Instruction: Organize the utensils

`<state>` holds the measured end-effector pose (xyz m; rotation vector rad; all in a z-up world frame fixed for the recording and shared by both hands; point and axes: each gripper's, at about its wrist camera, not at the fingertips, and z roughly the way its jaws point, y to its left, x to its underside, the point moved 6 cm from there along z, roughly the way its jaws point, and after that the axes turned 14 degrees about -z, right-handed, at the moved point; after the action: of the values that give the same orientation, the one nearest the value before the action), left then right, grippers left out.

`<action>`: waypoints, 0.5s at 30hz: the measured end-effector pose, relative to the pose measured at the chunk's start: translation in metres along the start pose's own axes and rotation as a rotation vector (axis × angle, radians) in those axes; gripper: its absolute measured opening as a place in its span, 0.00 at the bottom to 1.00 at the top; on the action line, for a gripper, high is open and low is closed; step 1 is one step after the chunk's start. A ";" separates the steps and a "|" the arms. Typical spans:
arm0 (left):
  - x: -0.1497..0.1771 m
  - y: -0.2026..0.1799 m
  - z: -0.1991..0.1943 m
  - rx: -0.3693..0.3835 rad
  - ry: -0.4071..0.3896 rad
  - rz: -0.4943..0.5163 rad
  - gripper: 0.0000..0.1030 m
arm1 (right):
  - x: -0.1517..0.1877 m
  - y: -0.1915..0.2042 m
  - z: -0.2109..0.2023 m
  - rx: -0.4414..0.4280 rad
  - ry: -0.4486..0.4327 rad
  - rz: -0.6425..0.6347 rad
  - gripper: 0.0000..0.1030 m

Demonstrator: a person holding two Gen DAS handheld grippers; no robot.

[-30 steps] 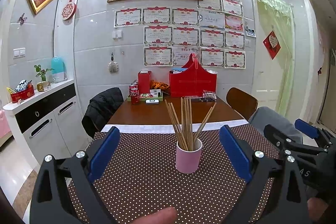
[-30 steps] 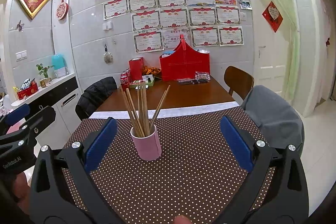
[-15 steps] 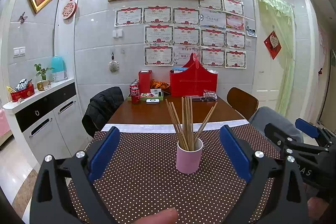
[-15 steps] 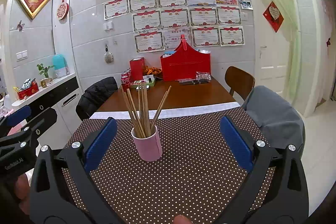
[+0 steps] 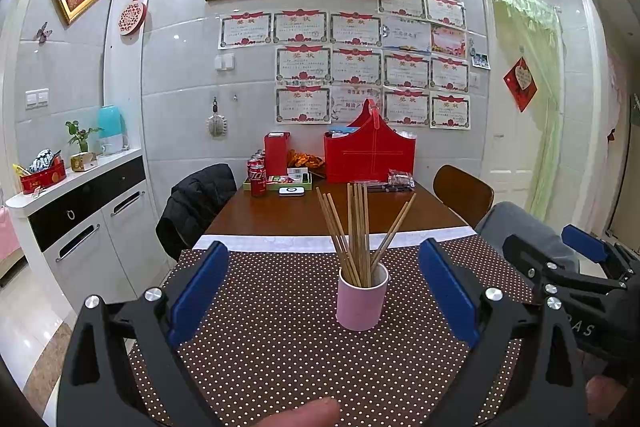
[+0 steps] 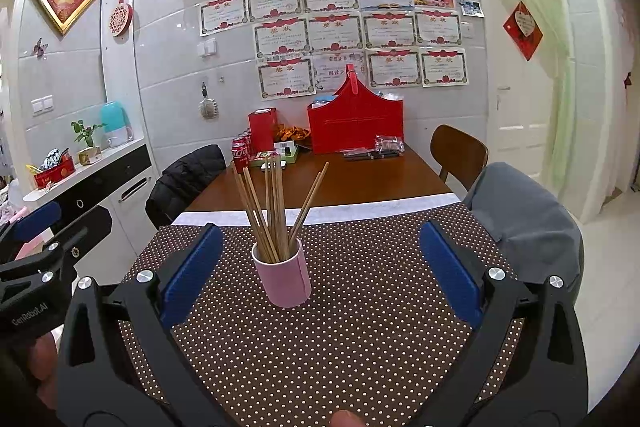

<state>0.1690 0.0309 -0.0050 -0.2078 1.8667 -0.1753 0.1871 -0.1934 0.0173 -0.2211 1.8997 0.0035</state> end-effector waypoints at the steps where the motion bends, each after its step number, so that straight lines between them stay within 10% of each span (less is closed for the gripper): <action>1: 0.000 0.000 0.000 0.000 0.000 0.001 0.92 | 0.000 0.001 0.000 -0.002 0.000 0.001 0.94; 15: 0.005 0.000 0.003 -0.007 -0.021 0.006 0.92 | 0.003 0.002 0.007 -0.003 0.006 0.005 0.94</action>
<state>0.1700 0.0296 -0.0100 -0.2079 1.8470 -0.1612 0.1925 -0.1912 0.0124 -0.2190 1.9058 0.0089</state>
